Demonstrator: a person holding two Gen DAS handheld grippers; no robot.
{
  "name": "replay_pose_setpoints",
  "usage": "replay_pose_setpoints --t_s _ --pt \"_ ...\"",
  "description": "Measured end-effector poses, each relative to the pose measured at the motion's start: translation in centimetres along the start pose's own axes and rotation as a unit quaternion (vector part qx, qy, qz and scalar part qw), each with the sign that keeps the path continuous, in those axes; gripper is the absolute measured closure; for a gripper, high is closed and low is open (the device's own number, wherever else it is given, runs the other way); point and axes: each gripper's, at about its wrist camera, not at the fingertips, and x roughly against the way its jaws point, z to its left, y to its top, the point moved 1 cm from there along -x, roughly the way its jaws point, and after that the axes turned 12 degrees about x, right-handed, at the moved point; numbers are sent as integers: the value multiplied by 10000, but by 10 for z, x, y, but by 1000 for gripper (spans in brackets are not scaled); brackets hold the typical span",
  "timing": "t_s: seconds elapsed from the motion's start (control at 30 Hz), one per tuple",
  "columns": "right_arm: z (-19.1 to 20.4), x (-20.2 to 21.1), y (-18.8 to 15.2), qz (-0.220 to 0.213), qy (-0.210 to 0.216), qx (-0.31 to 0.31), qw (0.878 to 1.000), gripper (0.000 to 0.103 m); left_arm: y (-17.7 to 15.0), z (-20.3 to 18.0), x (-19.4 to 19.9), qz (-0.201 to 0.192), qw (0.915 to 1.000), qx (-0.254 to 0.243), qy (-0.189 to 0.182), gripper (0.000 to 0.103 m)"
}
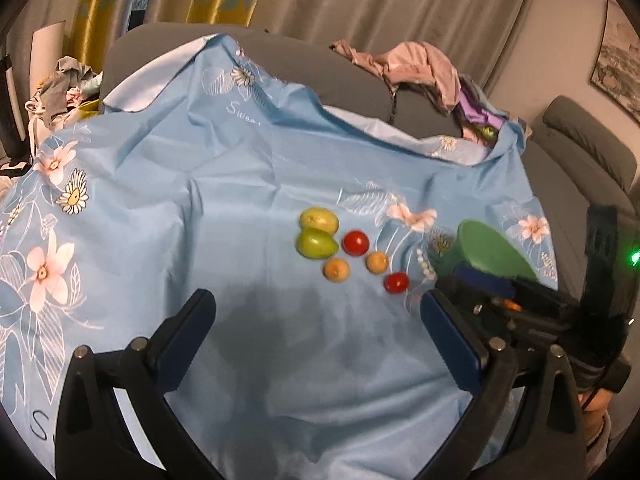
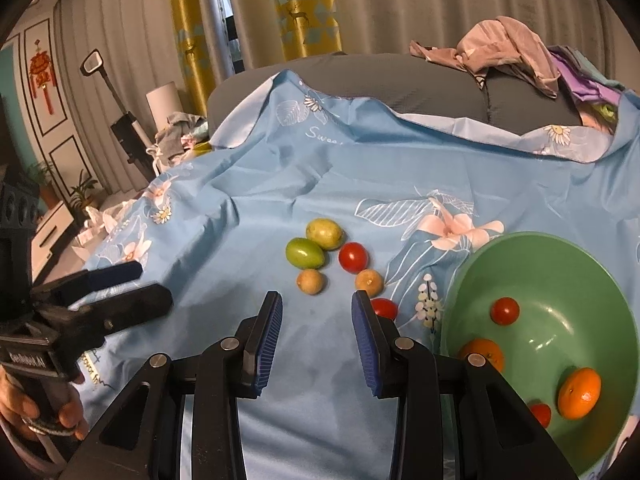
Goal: Organize fruits
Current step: 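Withdraw the right gripper from the bowl back over the remaining fruit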
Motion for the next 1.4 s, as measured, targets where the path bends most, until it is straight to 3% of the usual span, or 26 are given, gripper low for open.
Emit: replay_pose_setpoints --t_s 0.1,0.23,0.47,0.57,0.93,1.13,1.4 --pt "3 -6 0 94 11 54 9999 67 6 2 -2 -14 10000 -34 -68 0" --pt "11 -17 -1 266 120 129 9995 67 10 7 -17 260 9995 -88 -164 0" --pt "25 -36 -9 602 164 240 9978 67 14 19 -2 -349 9978 -38 -571 0" --pt "25 -41 -11 664 119 134 9976 67 18 23 -2 -247 9965 -15 -796 0" --pt "25 -63 -9 999 -206 19 9948 67 14 22 -26 515 9972 -446 -316 0" --pt "12 -62 -11 1094 -698 107 9915 67 18 18 -42 543 9970 -485 -263 0" --pt "6 -70 -7 1142 -802 256 9899 67 17 17 -77 1020 9933 -547 -25 1"
